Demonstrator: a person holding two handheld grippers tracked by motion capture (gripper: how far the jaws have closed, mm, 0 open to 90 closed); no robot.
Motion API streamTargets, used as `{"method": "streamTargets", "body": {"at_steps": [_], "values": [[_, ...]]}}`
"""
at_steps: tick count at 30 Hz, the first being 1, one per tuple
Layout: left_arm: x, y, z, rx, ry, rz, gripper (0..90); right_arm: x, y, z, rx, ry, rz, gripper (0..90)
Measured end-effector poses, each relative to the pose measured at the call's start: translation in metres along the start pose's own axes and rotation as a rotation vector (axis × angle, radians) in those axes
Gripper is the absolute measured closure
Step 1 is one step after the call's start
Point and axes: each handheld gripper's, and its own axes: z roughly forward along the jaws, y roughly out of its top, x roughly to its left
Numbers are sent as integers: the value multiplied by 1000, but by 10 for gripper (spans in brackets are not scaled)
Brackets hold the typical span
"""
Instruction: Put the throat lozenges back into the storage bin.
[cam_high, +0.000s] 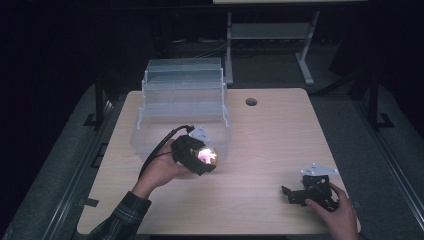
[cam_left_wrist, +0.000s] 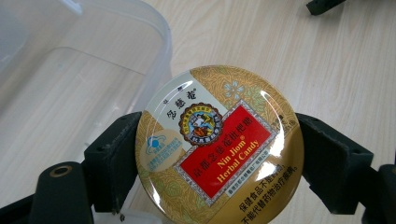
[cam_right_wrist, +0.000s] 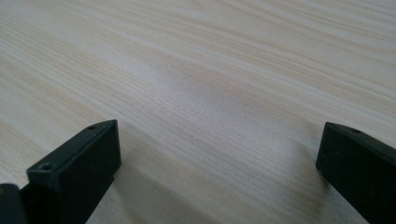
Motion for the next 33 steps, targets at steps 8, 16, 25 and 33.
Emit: {"method": "streamTargets", "body": {"at_steps": [8, 16, 25, 33], "values": [[7, 0, -7, -7, 7, -6, 195, 0, 0, 0, -2, 1, 0, 0], [19, 2, -17, -12, 20, -27, 195, 0, 0, 0, 1, 1, 0, 0], [31, 2, -24, -26, 31, -55, 195, 0, 0, 0, 1, 1, -1, 0], [43, 5, -27, -36, 48, -79, 195, 0, 0, 0, 0, 0, -4, 0]]}}
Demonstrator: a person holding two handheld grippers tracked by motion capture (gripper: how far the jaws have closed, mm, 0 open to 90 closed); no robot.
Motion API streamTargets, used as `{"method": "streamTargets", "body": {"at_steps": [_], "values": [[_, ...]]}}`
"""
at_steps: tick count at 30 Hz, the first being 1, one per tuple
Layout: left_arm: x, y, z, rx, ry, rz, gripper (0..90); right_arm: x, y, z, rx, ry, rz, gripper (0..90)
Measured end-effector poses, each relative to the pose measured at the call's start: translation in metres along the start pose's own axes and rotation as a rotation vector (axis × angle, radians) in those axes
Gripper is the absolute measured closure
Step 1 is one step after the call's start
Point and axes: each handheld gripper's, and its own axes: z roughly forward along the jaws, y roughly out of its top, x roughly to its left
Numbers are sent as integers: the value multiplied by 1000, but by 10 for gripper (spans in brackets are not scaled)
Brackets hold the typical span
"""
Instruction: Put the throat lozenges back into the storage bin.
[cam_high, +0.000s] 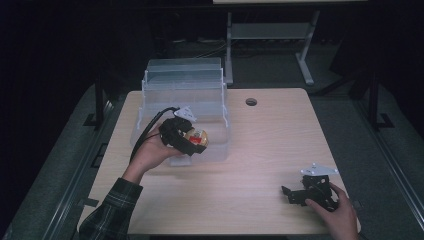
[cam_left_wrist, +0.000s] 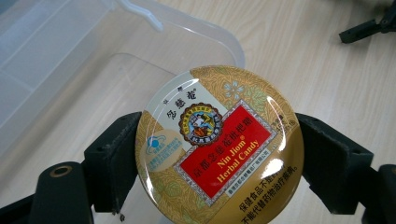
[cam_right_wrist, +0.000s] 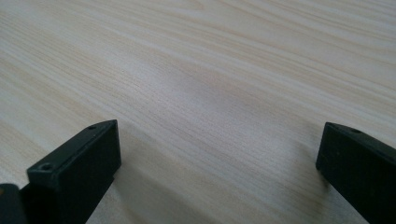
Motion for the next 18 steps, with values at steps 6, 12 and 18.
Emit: {"method": "streamTargets", "body": {"at_steps": [6, 12, 18], "values": [[6, 1, 1, 7, 9, -8, 195, 0, 0, 0, 0, 1, 2, 0], [15, -1, 0, 7, 21, -29, 195, 0, 0, 0, 1, 1, 3, 0], [24, -6, -3, 15, 42, -52, 196, 0, 0, 0, 1, 1, 3, 0]]}}
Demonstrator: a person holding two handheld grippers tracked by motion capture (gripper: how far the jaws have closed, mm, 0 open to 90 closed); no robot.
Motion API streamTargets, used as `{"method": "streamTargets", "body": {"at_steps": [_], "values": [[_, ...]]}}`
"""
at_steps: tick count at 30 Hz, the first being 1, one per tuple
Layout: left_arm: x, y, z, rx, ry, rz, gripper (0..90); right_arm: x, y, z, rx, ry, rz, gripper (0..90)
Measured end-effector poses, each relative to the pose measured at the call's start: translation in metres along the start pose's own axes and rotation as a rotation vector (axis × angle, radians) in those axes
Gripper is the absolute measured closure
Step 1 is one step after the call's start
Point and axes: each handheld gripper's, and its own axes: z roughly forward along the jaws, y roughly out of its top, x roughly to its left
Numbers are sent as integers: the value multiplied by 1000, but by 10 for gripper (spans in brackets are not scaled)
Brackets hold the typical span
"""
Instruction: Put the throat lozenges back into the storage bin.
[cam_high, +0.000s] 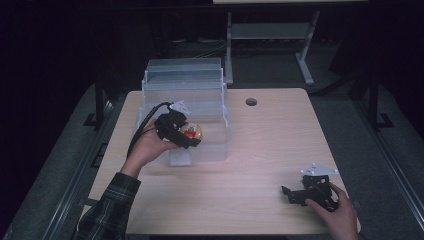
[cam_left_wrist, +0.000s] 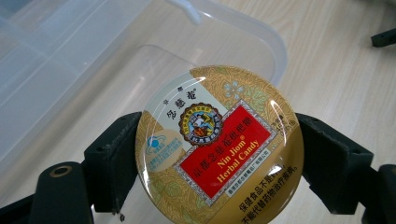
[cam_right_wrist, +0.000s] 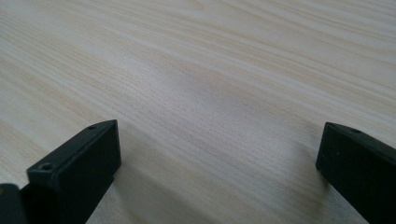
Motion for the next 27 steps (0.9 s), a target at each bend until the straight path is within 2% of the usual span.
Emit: {"method": "streamTargets", "body": {"at_steps": [15, 27], "values": [[24, -14, -7, 7, 57, -58, 195, 0, 0, 0, 0, 0, 0, 0], [37, -26, -14, 11, 83, -95, 195, 0, 0, 0, 0, 0, 0, 0]]}}
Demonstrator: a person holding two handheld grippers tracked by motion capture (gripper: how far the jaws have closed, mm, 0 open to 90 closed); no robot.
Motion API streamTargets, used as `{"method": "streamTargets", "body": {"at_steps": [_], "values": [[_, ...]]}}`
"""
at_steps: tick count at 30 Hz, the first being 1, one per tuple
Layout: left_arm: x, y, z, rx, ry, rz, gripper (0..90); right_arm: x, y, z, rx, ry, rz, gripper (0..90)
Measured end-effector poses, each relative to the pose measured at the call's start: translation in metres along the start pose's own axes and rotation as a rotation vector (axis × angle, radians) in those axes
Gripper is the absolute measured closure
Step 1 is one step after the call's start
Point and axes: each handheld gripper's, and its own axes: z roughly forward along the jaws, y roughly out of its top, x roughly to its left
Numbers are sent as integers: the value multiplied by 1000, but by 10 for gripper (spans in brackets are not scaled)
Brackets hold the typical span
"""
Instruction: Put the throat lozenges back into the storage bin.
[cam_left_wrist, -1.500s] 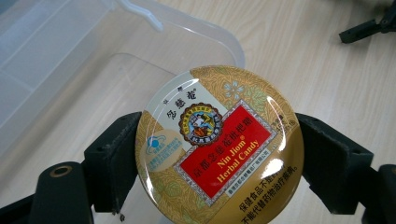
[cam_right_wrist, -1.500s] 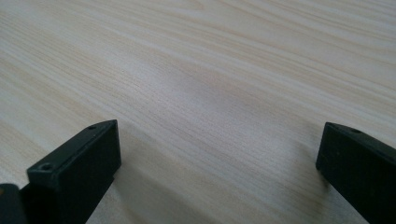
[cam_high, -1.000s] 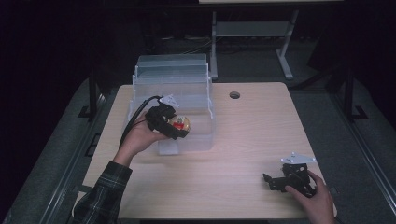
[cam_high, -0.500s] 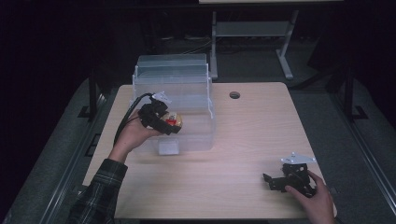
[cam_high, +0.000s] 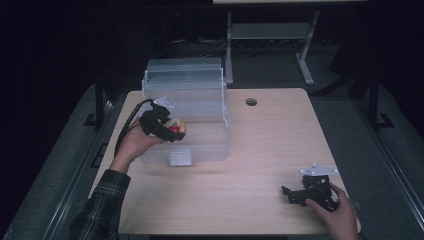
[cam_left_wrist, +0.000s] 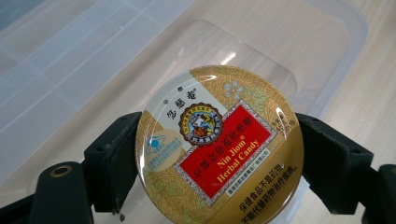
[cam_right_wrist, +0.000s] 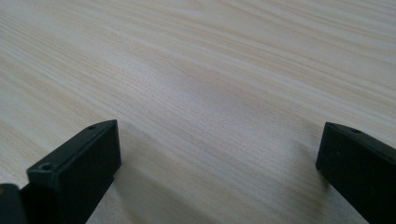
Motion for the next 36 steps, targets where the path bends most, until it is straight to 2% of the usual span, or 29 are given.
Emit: {"method": "streamTargets", "body": {"at_steps": [20, 33, 36], "values": [[28, -29, -14, 24, 59, -71, 195, 0, 0, 0, 0, 0, 0, 0], [40, -47, -20, 34, 80, -114, 195, 0, 0, 0, 0, 0, 0, 0], [42, -50, -22, 23, 86, -131, 195, 0, 0, 0, 0, 0, 0, 0]]}}
